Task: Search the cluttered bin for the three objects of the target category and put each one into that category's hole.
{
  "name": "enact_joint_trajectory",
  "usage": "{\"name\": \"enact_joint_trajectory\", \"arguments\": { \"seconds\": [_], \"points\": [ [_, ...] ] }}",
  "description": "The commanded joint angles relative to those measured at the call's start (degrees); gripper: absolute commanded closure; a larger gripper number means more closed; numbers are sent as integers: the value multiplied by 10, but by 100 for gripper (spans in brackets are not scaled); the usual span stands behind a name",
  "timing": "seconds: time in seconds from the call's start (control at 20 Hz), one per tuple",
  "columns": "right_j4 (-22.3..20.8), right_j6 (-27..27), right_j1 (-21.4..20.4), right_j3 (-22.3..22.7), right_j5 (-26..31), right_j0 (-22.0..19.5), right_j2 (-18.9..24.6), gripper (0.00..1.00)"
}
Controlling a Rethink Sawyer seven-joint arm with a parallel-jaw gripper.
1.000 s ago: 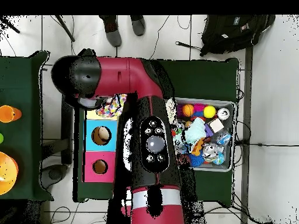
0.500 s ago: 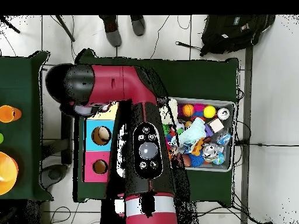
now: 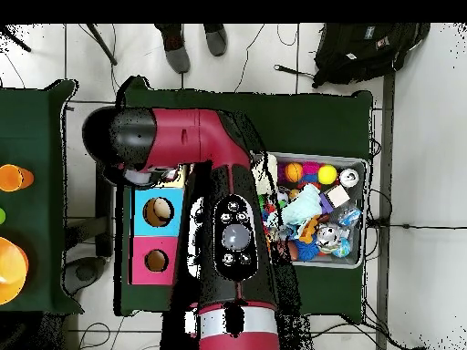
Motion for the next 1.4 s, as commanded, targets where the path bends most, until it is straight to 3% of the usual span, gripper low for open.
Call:
{"name": "enact_joint_trajectory", "arguments": {
  "seconds": [0.05, 0.35, 0.95, 1.4],
  "points": [
    [-27, 7, 48, 15, -40, -34, 16, 100],
    [-55, -28, 86, -18, -76, -50, 22, 100],
    [-114, -108, 166, -151, -27, -100, 50, 100],
    [-119, -115, 197, -190, -20, -113, 72, 100]
  ]
}}
